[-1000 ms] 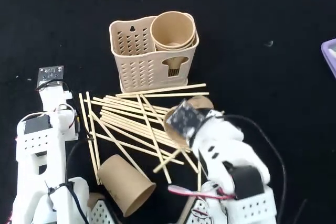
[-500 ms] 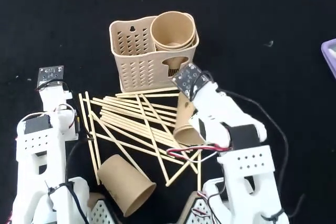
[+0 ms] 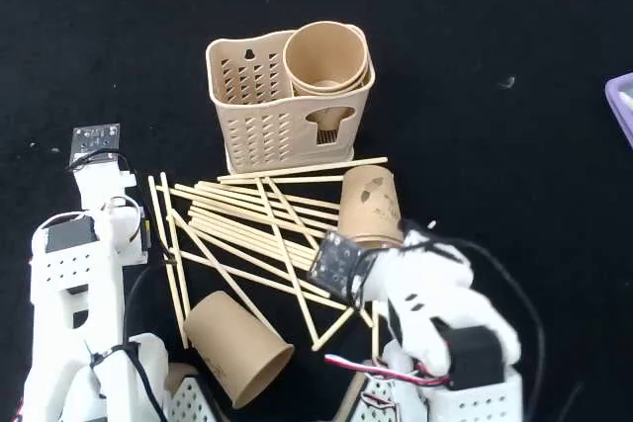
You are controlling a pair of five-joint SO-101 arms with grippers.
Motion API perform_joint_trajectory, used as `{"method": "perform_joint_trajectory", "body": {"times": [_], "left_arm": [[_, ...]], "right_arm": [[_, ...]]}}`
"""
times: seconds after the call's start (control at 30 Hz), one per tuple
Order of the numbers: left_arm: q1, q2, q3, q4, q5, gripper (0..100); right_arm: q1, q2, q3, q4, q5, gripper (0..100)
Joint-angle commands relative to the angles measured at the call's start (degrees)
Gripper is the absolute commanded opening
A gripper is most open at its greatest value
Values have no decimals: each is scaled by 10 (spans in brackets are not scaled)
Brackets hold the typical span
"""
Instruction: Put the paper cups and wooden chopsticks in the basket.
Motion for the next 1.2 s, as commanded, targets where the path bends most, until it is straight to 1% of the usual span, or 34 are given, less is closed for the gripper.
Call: {"method": "perform_joint_trajectory", "body": {"times": [0.0, 0.07, 0.13, 0.3, 0.37, 0.43, 0.47, 0.53, 0.57, 0.67, 0.77, 0.9, 1.03, 1.17], "left_arm": [[-1, -15, -33, -4, 7, 80], [-1, -15, -33, -4, 7, 80], [-1, -15, -33, -4, 7, 80], [-1, -15, -33, -4, 7, 80], [0, -15, -33, -4, 7, 80], [0, -15, -33, -4, 7, 80], [0, -15, -33, -4, 7, 80], [0, -15, -33, -5, 7, 80], [0, -15, -33, -5, 7, 80], [-3, -15, -33, -4, 7, 80], [-4, -15, -33, -4, 7, 80], [0, -15, -33, -4, 7, 80], [0, -15, -33, -4, 7, 80], [-1, -15, -32, -4, 7, 80]], "right_arm": [[27, -132, 86, -22, 4, 233], [18, -168, 121, -29, 0, 236], [17, -166, 162, -54, 0, 229], [45, -157, 254, -193, -1, 201], [60, -157, 266, -229, -2, 167], [69, -160, 256, -231, -2, 77], [70, -162, 243, -227, -3, 11], [76, -164, 204, -199, -4, 18], [76, -165, 180, -182, -4, 7], [70, -160, 97, -140, -32, 11], [66, -160, 18, -98, -42, 11], [67, -148, -51, -78, -44, 11], [67, -61, -102, -83, -79, 11], [69, 114, -213, -86, -154, 11]]}}
